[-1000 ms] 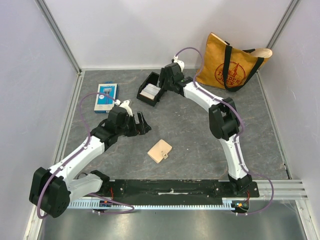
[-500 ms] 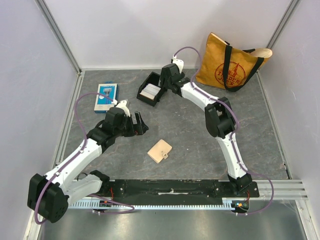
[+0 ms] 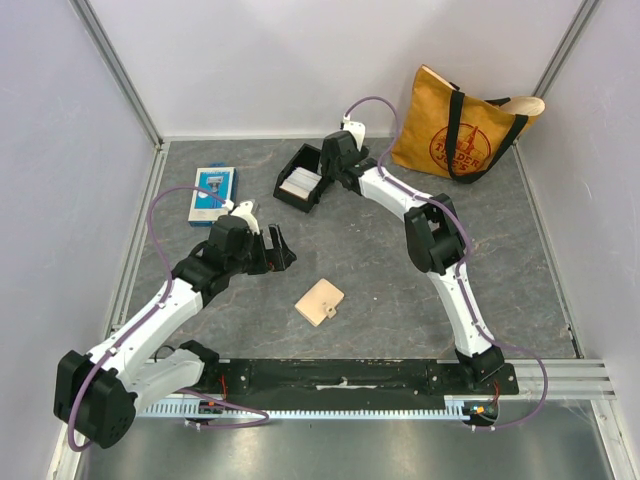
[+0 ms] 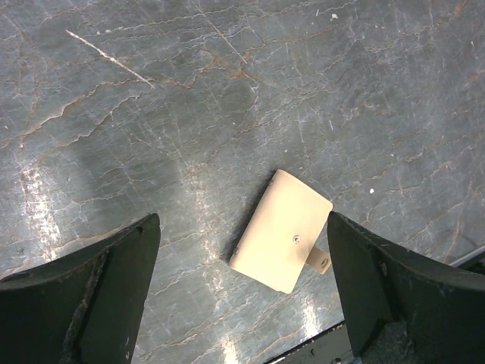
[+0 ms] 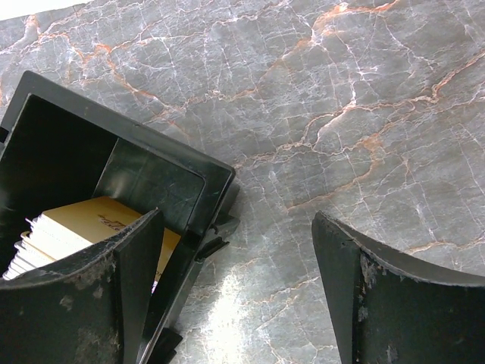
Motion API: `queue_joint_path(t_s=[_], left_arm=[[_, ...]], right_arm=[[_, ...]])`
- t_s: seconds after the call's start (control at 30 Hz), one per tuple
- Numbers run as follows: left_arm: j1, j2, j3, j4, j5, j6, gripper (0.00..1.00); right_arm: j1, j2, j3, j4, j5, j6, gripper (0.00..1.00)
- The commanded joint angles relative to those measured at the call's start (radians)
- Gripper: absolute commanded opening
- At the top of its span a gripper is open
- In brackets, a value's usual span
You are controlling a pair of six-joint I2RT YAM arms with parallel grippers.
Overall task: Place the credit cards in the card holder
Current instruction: Move the storage box to the center of the board.
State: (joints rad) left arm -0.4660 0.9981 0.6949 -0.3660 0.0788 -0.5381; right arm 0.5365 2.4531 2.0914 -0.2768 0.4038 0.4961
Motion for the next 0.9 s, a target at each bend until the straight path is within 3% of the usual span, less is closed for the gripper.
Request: queue_joint_path(t_s=[0.0, 0.37, 0.57, 0.77, 0.87], left_arm=[[0.007, -0.018, 0.032, 0.004, -0.016, 0.033, 0.96], [0.007, -0.013, 0.025, 0.018, 0.004, 0.020, 0.96], [0.007, -0.019, 0.017, 0.024, 0.013, 0.012, 0.95], [0.009, -0.023, 0.011, 0.029, 0.016, 0.009, 0.96], [0.007, -0.021, 0.012, 0.033, 0.021, 0.009, 0.96]], right_arm=[[-0.007, -0.039, -0.040, 0.007, 0.047, -0.039, 0.86], [-0.009, -0.155, -0.246, 0.013, 0.061, -0.074, 0.82], [-0.018, -0.219, -0.333, 0.016, 0.029, -0.076, 0.66], [-0.024, -0.284, -0.399, 0.016, 0.024, -0.099, 0.61], [-0.027, -0.321, -0.436, 0.018, 0.021, -0.108, 0.53]])
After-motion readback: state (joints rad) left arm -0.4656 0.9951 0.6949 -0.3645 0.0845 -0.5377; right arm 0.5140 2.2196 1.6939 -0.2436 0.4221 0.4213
